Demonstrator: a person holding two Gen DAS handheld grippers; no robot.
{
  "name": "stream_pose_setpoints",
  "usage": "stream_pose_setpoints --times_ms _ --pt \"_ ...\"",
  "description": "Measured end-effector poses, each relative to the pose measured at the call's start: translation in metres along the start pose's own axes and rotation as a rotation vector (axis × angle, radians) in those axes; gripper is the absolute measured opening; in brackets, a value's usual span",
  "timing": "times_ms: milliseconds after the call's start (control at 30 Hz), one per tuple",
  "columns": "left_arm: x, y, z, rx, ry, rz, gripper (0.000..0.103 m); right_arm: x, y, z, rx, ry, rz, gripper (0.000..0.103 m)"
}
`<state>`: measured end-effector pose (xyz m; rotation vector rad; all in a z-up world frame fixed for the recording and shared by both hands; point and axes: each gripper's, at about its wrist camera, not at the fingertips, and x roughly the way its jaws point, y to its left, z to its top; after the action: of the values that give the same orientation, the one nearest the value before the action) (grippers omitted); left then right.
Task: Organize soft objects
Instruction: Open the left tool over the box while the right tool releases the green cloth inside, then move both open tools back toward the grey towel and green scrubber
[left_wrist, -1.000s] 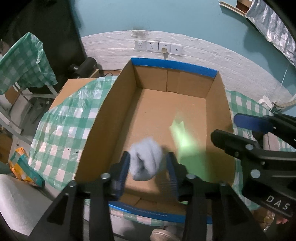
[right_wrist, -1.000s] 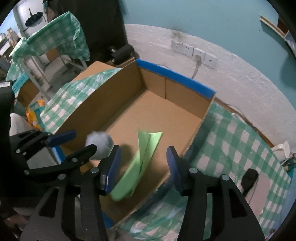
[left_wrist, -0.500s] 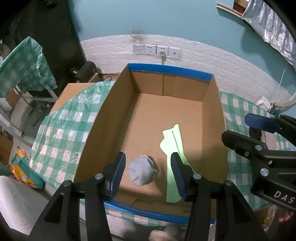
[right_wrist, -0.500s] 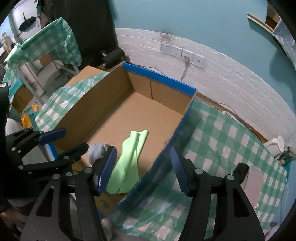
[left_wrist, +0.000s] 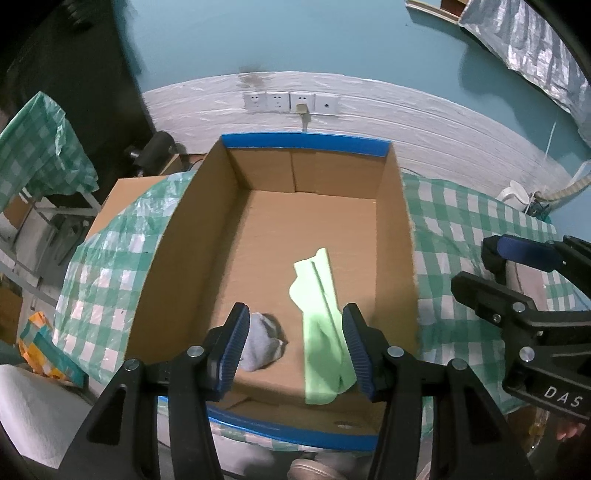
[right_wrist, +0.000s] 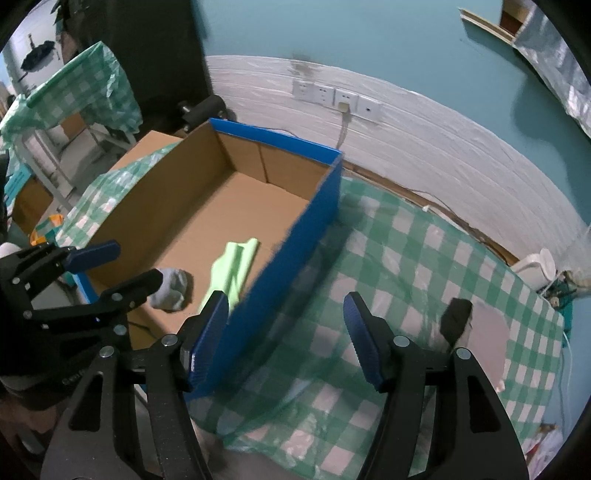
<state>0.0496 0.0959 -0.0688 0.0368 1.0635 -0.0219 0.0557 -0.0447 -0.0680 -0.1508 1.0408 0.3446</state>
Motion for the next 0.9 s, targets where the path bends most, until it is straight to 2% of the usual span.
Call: stream_pose_setpoints --times_ms 800,900 --pt "-0.005 -0.095 0.004 0.166 -0.009 -0.039 0.058 -0.034 -0.091 -0.066 0.121 -0.001 -0.114 0.065" --pt "-0.007 -0.107 0.003 0.185 -0.01 -0.045 0.061 -0.038 -0.102 -0.075 0.136 -0.003 -0.121 0.065"
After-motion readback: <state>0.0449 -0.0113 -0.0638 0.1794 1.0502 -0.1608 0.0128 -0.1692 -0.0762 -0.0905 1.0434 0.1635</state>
